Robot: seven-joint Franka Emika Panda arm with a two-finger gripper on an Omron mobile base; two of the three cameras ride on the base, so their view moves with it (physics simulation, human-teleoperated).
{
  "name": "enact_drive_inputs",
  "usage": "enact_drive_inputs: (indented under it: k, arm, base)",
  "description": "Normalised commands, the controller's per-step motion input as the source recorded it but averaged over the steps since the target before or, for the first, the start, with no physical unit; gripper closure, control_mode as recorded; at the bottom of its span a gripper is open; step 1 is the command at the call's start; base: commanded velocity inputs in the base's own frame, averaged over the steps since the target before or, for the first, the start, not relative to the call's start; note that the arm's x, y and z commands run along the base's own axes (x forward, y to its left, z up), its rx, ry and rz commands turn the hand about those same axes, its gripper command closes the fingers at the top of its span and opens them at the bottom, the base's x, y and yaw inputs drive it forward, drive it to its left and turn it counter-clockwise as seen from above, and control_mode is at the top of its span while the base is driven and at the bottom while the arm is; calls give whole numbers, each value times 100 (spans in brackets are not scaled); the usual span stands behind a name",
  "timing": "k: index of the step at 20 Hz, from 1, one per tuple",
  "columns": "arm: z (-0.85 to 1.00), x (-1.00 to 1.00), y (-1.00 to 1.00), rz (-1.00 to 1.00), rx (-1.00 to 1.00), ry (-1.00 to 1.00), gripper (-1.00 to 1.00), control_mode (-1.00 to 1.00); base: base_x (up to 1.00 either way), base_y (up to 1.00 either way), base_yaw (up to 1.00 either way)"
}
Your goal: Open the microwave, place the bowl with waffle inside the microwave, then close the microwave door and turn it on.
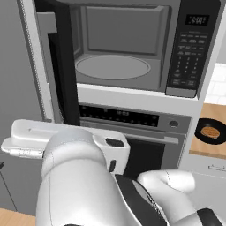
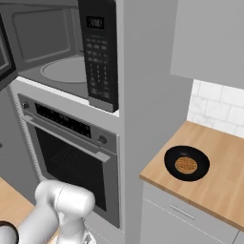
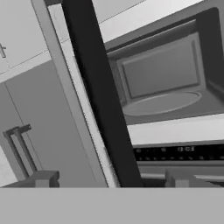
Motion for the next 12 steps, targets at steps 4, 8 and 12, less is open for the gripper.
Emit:
enact_drive_inputs:
  k: [4,8,12]
  arm:
    - [9,-40,-51,2,10,-18,-100,-100]
    - [7,-70,-100,0,24,-3,-100,-100]
    - [0,-23,-100,0,27,3,-100,-100]
  base:
    - [0,0,0]
    - [0,0,0]
    - [0,0,0]
